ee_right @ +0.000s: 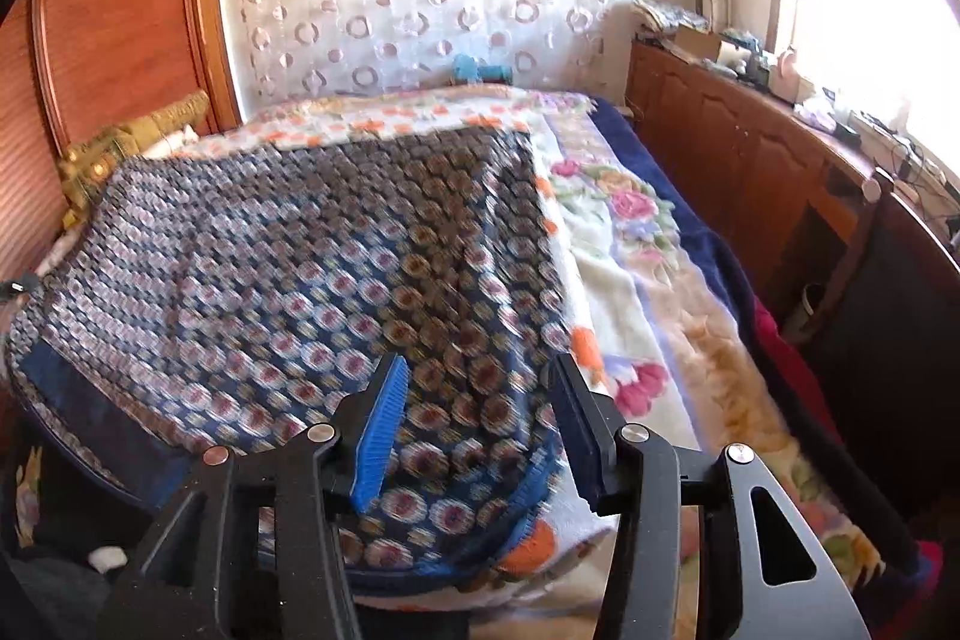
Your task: Fold small clothes
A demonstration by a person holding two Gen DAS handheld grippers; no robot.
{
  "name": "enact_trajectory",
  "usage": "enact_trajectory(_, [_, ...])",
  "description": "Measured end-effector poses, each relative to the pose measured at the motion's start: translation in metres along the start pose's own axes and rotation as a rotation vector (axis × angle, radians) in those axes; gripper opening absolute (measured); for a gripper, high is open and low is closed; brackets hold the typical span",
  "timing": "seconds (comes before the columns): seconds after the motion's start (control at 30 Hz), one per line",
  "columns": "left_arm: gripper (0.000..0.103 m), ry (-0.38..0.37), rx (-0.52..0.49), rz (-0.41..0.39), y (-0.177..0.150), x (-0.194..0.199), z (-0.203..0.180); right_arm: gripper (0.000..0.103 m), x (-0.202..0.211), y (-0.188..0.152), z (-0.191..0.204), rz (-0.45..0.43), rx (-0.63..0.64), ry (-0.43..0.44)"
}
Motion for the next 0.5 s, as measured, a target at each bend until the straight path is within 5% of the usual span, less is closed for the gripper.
enact_trajectory(0.1, [0.042, -0.014, 0.000, 0.015, 0.003, -0.011, 0.004, 0.051, 0.009, 0.007, 0.013, -0.036, 0.009, 0.020])
enact_trajectory(0.2, [0.018, 0.000, -0.034, 0.024, 0.004, -0.017, 0.001, 0.052, 0.016, 0.014, 0.027, -0.069, 0.031, 0.042])
enact_trajectory(0.23, [0.002, 0.003, -0.042, 0.023, 0.003, -0.018, 0.001, 0.052, 0.018, 0.016, 0.033, -0.076, 0.040, 0.053])
enact_trajectory(0.5, [0.002, 0.018, -0.052, -0.037, 0.009, 0.026, 0.021, 0.054, 0.021, 0.027, 0.127, -0.097, 0.192, 0.274])
Point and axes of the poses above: each gripper's, at about its wrist camera, not at the fingertips, and x roughly against the way its jaws point, z to its left, y to its top, the point moved 6 cm from there along -x, roughly the way its jaws point, and after that the axes turned 7 degrees about -y, right-handed, at the moved point
